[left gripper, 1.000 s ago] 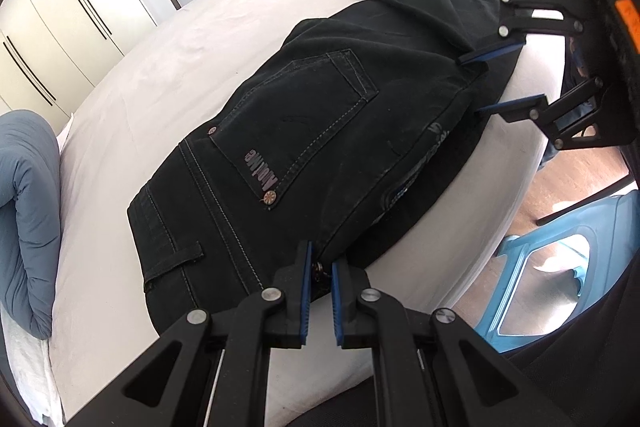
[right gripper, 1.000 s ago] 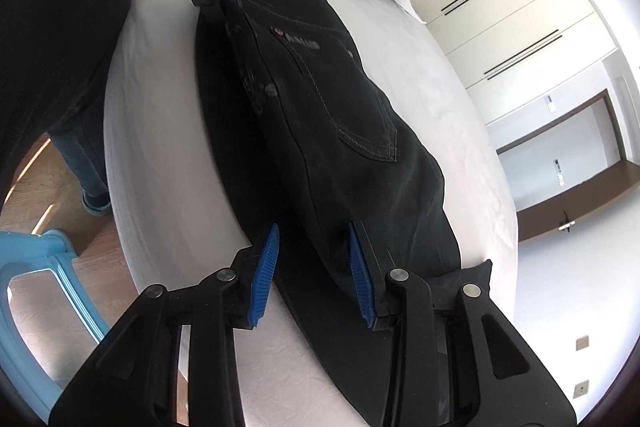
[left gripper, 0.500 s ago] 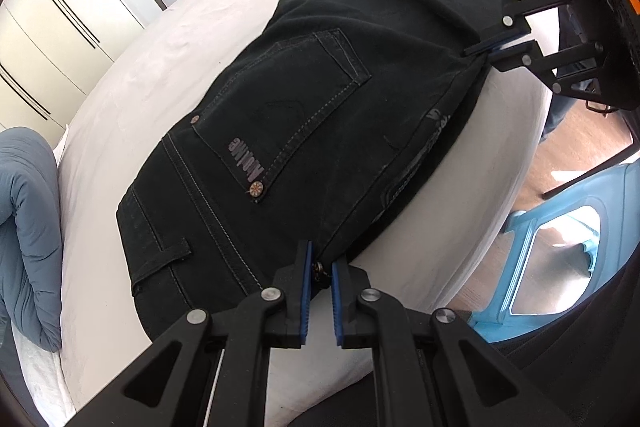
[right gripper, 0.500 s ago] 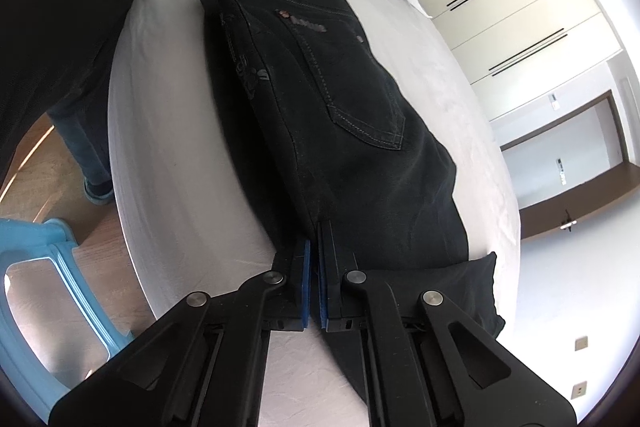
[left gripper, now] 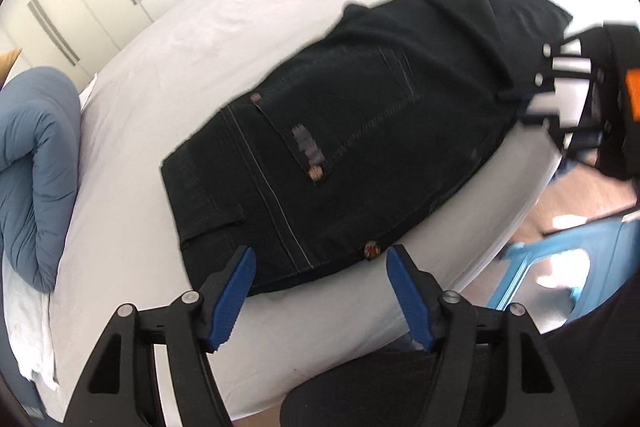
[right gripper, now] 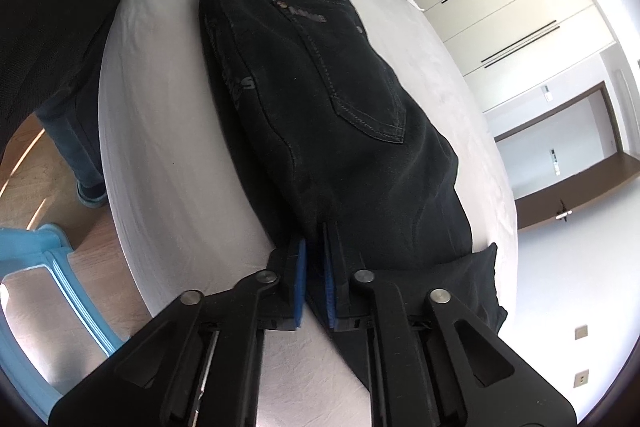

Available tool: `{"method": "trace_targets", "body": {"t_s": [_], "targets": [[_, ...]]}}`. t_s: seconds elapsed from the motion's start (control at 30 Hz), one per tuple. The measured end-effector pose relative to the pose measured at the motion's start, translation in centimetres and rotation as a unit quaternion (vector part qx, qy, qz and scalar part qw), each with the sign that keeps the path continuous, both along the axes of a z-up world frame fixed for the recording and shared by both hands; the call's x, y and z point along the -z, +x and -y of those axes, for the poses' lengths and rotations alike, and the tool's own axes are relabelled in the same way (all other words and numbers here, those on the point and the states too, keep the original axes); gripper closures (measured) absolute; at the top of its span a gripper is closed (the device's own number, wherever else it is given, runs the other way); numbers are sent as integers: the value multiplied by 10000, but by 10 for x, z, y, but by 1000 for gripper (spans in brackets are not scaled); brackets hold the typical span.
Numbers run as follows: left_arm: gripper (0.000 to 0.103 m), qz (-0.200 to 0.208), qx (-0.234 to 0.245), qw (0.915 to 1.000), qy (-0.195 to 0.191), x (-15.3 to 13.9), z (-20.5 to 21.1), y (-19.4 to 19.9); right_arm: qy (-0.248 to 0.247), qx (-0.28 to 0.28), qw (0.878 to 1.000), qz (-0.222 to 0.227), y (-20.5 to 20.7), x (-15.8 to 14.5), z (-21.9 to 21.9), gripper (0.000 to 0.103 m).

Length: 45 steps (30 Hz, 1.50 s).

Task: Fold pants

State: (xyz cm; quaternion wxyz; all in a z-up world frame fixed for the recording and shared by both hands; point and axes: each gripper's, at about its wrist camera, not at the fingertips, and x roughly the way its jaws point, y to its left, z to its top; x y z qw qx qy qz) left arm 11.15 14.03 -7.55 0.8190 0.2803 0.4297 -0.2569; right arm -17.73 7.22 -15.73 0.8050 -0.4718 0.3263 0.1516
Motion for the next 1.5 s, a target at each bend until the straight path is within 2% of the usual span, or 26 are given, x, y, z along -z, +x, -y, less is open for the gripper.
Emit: {"method": "trace_targets", "body": {"t_s": [0.03, 0.13, 0.23, 0.3, 0.37, 0.47, 0.53, 0.57, 0.67, 0.73, 0.77, 0.8, 0.87, 0.9, 0.93, 0.97, 1.03, 1.07, 1.1, 1.13, 1.17, 1.2, 1.23, 1.3, 1.4, 1.5], "targets": [[33, 49, -148, 9997, -192, -11, 1, 3, 26, 24, 10000, 70, -1, -1, 0, 80], [32, 76, -538, 9961, -690, -27, 12, 18, 105, 90, 9991, 412, -3, -6, 0, 43], [32, -279, -700, 9920, -1011, -12, 45, 46, 374, 129, 9984, 396, -2, -15, 3, 29], [32, -428, -683, 9920, -970, 6, 61, 57, 508, 195, 9974, 472, -7, -24, 8, 29], [32, -1020, -899, 9875, -799, 42, 72, 72, 771, 359, 9951, 500, -13, -38, 18, 29], [31, -921, -954, 9881, -782, 53, 74, 71, 1601, 1133, 9803, 216, -2, -68, 59, 29], [35, -893, -1009, 9883, -720, 41, 76, 69, 2122, 1804, 9604, 90, 15, -88, 99, 29], [45, -835, -1006, 9882, -799, 31, 78, 68, 2352, 2081, 9494, 46, 25, -97, 120, 29], [46, -499, -902, 9836, -1482, -9, 91, 66, 3078, 2650, 9136, -198, 63, -120, 179, 29], [45, -611, -843, 9750, -1961, -21, 106, 75, 3798, 2929, 8761, -478, 97, -132, 219, 29], [45, -769, -836, 9676, -2256, -20, 114, 83, 4165, 3013, 8557, -597, 112, -137, 236, 29], [45, -983, -841, 9584, -2545, -16, 122, 92, 4665, 3085, 8260, -695, 132, -143, 258, 29], [45, -1471, -932, 9401, -2929, 4, 133, 109, 5107, 3351, 7880, -768, 163, -149, 285, 29], [45, -1923, -1024, 9283, -3012, 26, 140, 119, 5257, 3522, 7698, -845, 183, -150, 299, 29], [46, -2263, -1190, 9207, -2948, 50, 145, 126, 5330, 3610, 7591, -964, 202, -148, 307, 29], [52, -2313, -1303, 9197, -2894, 66, 148, 124, 5367, 3684, 7519, -1043, 217, -147, 316, 29], [53, -2059, -1235, 9225, -3023, 70, 145, 116, 5361, 3872, 7411, -1156, 246, -140, 326, 29], [53, -2075, -1292, 9187, -3101, 65, 142, 115, 5278, 4047, 7367, -1218, 264, -135, 331, 29], [53, -2147, -1411, 9104, -3244, 61, 137, 116, 5182, 4215, 7341, -1222, 277, -131, 335, 29], [52, -2212, -1479, 8956, -3565, 53, 130, 115, 5036, 4406, 7326, -1243, 293, -125, 338, 29], [52, -2106, -1399, 8905, -3783, 44, 127, 112, 4863, 4541, 7349, -1313, 309, -118, 339, 29], [52, -1980, -1354, 8942, -3779, 39, 129, 112, 4672, 4671, 7388, -1333, 322, -112, 339, 29], [52, -1818, -1341, 9065, -3568, 38, 134, 110, 4419, 4896, 7408, -1273, 334, -102, 336, 29], [54, -1943, -1491, 9137, -3243, 58, 139, 115, 4126, 5260, 7316, -1335, 353, -81, 345, 29], [63, -1908, -1571, 9061, -3435, 69, 134, 114, 3811, 5636, 7188, -1427, 375, -52, 348, 29], [67, -1977, -1602, 9032, -3455, 70, 130, 114, 3511, 5866, 7175, -1334, 390, -38, 351, 29]]}}
